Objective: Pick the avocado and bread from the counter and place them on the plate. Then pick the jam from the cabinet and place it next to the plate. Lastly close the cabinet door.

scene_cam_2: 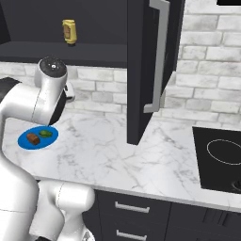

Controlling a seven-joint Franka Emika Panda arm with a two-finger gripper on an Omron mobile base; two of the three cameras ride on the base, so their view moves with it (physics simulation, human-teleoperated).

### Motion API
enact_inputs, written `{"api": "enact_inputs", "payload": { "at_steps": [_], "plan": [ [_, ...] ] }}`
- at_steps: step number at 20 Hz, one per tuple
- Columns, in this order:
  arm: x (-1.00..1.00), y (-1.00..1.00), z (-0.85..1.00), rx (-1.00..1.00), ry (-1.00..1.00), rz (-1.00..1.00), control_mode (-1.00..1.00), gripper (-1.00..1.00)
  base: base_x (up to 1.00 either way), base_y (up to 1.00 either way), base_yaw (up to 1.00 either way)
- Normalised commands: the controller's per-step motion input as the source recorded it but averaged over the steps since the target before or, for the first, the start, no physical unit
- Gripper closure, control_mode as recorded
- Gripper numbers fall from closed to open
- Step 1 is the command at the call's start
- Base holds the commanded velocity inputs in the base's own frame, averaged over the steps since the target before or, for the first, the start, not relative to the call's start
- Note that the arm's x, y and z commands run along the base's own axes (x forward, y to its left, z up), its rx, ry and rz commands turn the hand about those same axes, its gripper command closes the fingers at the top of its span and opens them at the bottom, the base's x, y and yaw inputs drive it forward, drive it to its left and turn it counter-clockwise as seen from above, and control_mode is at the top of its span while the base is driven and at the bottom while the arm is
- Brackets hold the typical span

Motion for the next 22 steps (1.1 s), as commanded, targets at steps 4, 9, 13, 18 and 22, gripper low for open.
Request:
{"api": "enact_inputs", "payload": {
  "at_steps": [4,9,13,18,22],
  "plan": [
    [0.02,0.00,-0.14,0.00,0.00,0.05,-1.00,1.00,0.00,0.00,0.00],
    [0.00,0.00,-0.07,0.00,-0.02,0.04,-1.00,1.00,0.00,0.00,0.00],
    [0.00,0.00,-0.11,0.00,0.00,0.04,-1.00,1.00,0.00,0.00,0.00],
    [0.00,0.00,-0.10,0.00,-0.01,0.05,-1.00,1.00,0.00,0.00,0.00],
    [0.00,0.00,-0.12,0.00,0.00,0.05,-1.00,1.00,0.00,0.00,0.00]
  ]
}}
